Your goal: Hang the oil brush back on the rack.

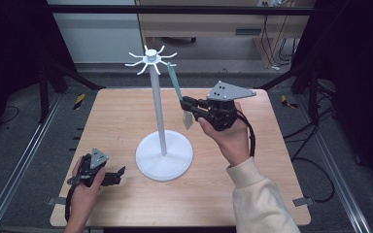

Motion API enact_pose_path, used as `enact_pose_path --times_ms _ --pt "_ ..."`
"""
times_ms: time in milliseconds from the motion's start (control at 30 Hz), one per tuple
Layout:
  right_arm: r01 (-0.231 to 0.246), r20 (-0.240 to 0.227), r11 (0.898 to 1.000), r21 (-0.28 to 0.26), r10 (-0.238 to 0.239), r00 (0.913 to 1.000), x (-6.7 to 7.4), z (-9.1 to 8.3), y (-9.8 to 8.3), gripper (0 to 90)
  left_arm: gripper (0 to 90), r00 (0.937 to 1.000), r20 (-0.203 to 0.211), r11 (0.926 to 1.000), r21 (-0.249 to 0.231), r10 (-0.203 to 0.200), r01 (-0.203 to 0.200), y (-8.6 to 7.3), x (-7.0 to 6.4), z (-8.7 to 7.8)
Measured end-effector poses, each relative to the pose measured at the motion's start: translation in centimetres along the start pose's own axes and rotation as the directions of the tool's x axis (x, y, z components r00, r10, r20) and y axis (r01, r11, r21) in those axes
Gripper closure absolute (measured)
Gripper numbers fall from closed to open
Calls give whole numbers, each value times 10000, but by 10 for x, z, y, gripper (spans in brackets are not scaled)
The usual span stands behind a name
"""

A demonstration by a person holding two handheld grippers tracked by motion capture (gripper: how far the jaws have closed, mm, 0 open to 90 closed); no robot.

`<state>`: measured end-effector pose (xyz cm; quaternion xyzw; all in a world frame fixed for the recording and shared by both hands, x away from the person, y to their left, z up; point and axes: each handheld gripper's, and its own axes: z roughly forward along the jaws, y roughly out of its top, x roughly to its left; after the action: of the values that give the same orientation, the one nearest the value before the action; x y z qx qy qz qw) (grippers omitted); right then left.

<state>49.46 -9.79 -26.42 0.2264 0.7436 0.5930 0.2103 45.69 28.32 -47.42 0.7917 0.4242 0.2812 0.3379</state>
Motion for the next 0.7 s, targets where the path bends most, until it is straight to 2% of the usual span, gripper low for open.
enact_pose_path --times_ms 133,400,700 --pt "-81 -13 9999 -86 81 10000 -1 0 -1 791 29 10000 2 10000 2 -5 5 0 0 0" --pt "-112 50 9999 -61 112 9999 -2 -3 -2 677 29 10000 -1 10000 17 -3 3 0 0 0" --pt "-151 494 9998 120 145 9987 -2 -9 -4 460 29 10000 10 10000 37 12 -12 0 0 0"
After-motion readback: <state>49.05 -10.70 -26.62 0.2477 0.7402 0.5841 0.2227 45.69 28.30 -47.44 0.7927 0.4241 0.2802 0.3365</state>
